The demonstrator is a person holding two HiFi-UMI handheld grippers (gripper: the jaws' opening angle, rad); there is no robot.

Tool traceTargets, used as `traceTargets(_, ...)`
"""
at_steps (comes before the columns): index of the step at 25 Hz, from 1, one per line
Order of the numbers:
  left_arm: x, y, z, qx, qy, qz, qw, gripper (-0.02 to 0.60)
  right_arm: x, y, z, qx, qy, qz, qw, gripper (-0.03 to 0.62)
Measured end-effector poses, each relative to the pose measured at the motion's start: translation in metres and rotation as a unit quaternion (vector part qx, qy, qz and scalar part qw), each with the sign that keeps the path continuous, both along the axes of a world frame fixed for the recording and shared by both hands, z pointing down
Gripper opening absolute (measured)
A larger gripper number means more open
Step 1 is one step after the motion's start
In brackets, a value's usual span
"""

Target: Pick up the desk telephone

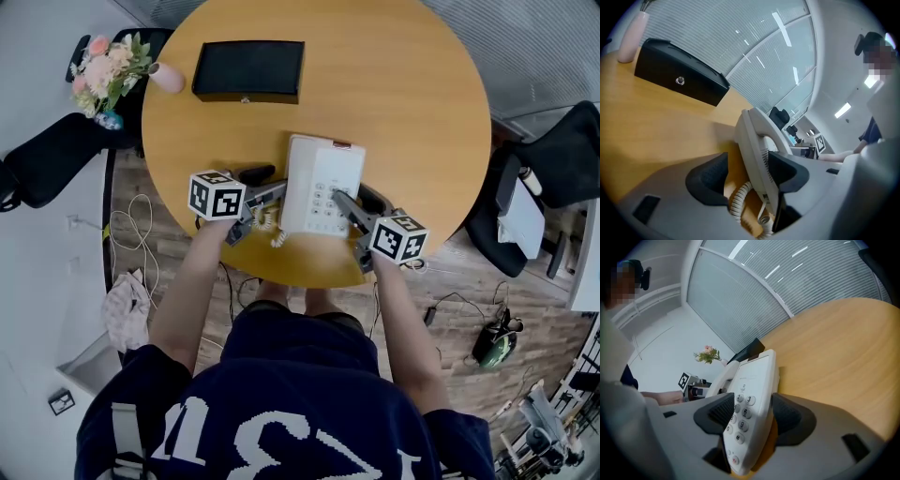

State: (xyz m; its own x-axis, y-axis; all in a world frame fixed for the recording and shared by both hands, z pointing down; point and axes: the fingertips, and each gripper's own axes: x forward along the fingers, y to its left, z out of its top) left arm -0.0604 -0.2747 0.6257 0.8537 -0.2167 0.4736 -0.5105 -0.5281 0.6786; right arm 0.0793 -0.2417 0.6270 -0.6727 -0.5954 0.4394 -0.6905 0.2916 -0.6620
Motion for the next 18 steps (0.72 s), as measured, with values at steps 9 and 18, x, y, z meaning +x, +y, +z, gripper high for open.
traceTargets(9, 0.014, 0.016, 0.003, -0.054, 0.025, 0.044, 0.9972, 0.229, 0.001, -0.005, 0.005, -0.004, 0.003, -0.025, 1.0, 0.242)
traceTargets(18, 0.024, 0.02, 0.008, -0.089, 0.022, 0.054, 0.9943, 0.219, 0.003, -0.01, -0.002, -0.024, -0.054, -0.02, 0.998, 0.242)
